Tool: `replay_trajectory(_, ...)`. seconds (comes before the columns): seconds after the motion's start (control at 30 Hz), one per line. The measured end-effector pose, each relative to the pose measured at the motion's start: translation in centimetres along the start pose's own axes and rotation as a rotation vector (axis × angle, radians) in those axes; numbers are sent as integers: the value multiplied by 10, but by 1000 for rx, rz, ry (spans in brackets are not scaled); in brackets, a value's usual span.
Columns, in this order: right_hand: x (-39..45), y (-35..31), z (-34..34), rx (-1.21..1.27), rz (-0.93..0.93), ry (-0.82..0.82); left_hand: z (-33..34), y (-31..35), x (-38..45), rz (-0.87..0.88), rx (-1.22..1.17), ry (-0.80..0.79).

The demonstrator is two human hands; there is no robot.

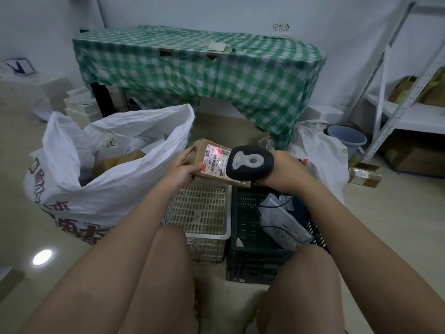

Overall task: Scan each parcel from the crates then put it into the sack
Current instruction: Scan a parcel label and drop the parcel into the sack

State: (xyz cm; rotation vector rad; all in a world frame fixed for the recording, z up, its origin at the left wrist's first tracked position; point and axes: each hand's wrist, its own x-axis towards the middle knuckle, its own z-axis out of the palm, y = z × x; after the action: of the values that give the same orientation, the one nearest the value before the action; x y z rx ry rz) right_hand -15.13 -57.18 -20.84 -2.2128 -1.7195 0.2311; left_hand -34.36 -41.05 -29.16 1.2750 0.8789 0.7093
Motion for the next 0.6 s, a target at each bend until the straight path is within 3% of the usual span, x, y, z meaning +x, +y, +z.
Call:
replay_trajectory(0.17,-1,2,0,-2,-13,9,2,3,-4,-11,-19,2)
replay_trajectory(0.3,4,4,1,104,-29,118,4,9,-9,46,-57,22)
replay_trajectory(0.6,46,-34,-2,656,87,325,-27,70,-37,321,-193,214)
